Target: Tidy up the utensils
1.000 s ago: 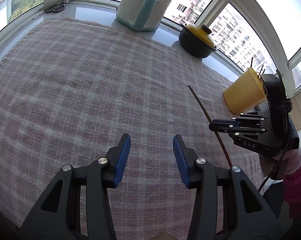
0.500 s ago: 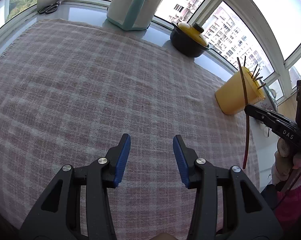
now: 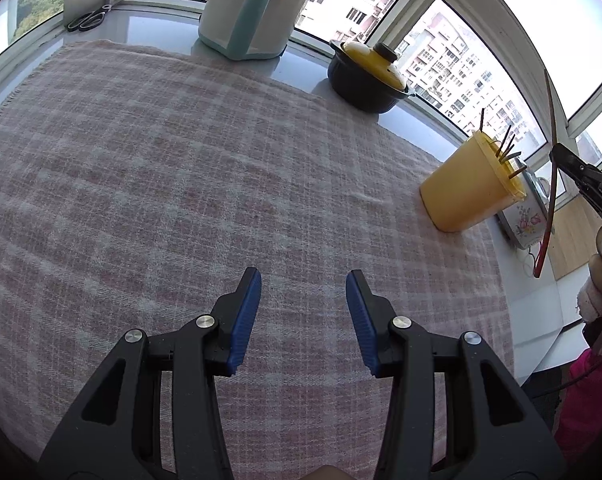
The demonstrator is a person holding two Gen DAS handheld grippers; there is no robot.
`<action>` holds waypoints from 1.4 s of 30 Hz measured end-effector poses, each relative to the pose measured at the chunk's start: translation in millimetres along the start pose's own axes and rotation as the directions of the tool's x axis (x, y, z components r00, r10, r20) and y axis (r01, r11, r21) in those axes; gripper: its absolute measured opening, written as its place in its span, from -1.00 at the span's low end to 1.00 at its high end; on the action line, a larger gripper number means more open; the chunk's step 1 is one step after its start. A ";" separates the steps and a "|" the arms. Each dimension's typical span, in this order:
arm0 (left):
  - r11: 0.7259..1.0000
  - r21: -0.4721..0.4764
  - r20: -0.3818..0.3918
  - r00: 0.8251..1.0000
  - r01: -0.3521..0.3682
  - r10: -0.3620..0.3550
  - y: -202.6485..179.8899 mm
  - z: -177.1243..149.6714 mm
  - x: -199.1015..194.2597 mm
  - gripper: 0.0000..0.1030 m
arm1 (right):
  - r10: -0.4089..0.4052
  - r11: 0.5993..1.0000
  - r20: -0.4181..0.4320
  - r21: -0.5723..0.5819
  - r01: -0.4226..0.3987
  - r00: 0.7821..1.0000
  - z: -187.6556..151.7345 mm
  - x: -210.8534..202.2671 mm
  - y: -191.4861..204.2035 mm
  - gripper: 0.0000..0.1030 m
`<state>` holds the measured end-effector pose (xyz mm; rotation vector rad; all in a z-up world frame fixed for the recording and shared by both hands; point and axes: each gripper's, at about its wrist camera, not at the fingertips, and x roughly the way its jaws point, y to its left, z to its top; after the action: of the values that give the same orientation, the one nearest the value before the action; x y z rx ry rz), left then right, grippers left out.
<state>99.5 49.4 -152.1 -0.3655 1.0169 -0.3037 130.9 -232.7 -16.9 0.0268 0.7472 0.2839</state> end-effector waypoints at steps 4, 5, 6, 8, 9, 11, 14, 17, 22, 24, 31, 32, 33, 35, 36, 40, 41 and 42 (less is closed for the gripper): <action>1.000 -0.008 0.004 1.000 -0.002 0.002 -6.1 2.2 3.8 -0.13 | -0.039 0.999 0.055 0.006 0.039 0.998 22.8 -10.8 -20.4 -0.93; 1.000 -0.011 0.004 1.000 -0.003 0.003 -7.5 2.6 4.8 -0.13 | -0.047 0.999 0.066 0.006 0.046 0.997 28.0 -12.4 -25.2 -0.93; 1.000 -0.014 0.005 1.000 -0.003 0.003 -9.1 2.8 5.6 -0.13 | -0.054 0.999 0.077 0.005 0.054 0.996 34.1 -14.6 -31.5 -0.93; 1.000 -0.015 0.004 1.000 -0.004 0.004 -12.9 2.9 7.7 -0.13 | -0.070 0.998 0.095 0.006 0.069 0.993 44.0 -15.5 -41.1 -0.93; 1.000 -0.016 0.003 1.000 -0.006 0.006 -14.9 2.9 8.8 -0.13 | -0.074 0.997 0.105 0.006 0.074 0.992 48.3 -15.4 -45.1 -0.93; 1.000 -0.017 0.002 1.000 -0.009 0.009 -18.8 2.9 10.9 -0.13 | -0.085 0.996 0.126 0.001 0.086 0.988 57.3 -13.9 -53.5 -0.93; 1.000 -0.026 0.003 1.000 -0.016 0.016 -23.7 2.9 13.3 -0.13 | -0.083 0.997 0.147 0.004 0.083 0.986 69.4 -9.1 -66.4 -0.93; 0.999 -0.036 0.007 1.000 -0.024 0.024 -27.2 3.1 14.3 -0.13 | -0.100 0.995 0.154 -0.008 0.102 0.983 78.3 2.3 -74.7 -0.93; 0.998 -0.058 0.017 0.999 -0.040 0.041 -29.7 2.8 13.7 -0.13 | -0.103 0.994 0.143 -0.011 0.105 0.984 81.2 28.7 -88.8 -0.93; 0.997 -0.066 0.017 0.999 -0.049 0.050 -29.4 2.6 14.5 -0.13 | -0.108 0.994 0.135 -0.013 0.111 0.985 78.5 39.9 -94.9 -0.93; 0.995 -0.080 0.009 0.998 -0.057 0.058 -34.1 2.7 19.1 -0.13 | -0.091 0.995 0.079 0.047 0.088 0.993 62.3 69.4 -117.4 -0.93; 0.995 -0.079 0.008 0.998 -0.056 0.056 -35.7 2.8 19.8 -0.13 | -0.090 0.995 0.071 0.053 0.086 0.993 59.2 71.4 -119.4 -0.93; 0.996 -0.078 0.007 0.999 -0.054 0.054 -37.2 3.0 20.6 -0.13 | -0.085 0.995 0.061 0.058 0.082 0.994 56.4 73.0 -121.0 -0.93; 0.996 -0.074 0.006 0.999 -0.050 0.050 -40.5 3.8 22.3 -0.13 | -0.076 0.995 0.040 0.063 0.073 0.996 50.7 75.0 -123.0 -0.93; 0.996 -0.072 0.006 0.999 -0.047 0.048 -42.5 4.1 23.1 -0.13 | -0.072 0.996 0.029 0.063 0.070 0.997 48.0 75.6 -123.2 -0.93; 0.998 -0.060 0.006 0.999 -0.033 0.034 -49.3 5.9 26.4 -0.13 | -0.061 0.996 0.000 0.063 0.061 0.998 39.3 72.9 -123.5 -0.92; 0.998 -0.055 0.004 1.000 -0.030 0.030 -51.3 6.3 27.5 -0.13 | -0.058 0.996 -0.007 0.066 0.058 0.998 36.9 71.5 -123.7 -0.92; 0.998 -0.050 0.004 1.000 -0.027 0.027 -53.3 6.6 28.2 -0.13 | -0.055 0.996 -0.011 0.067 0.055 0.998 35.2 70.4 -123.7 -0.91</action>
<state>115.1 -9.1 -147.5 -0.3970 1.0257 -0.2534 234.0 -330.4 -53.4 0.0690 0.7648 0.2064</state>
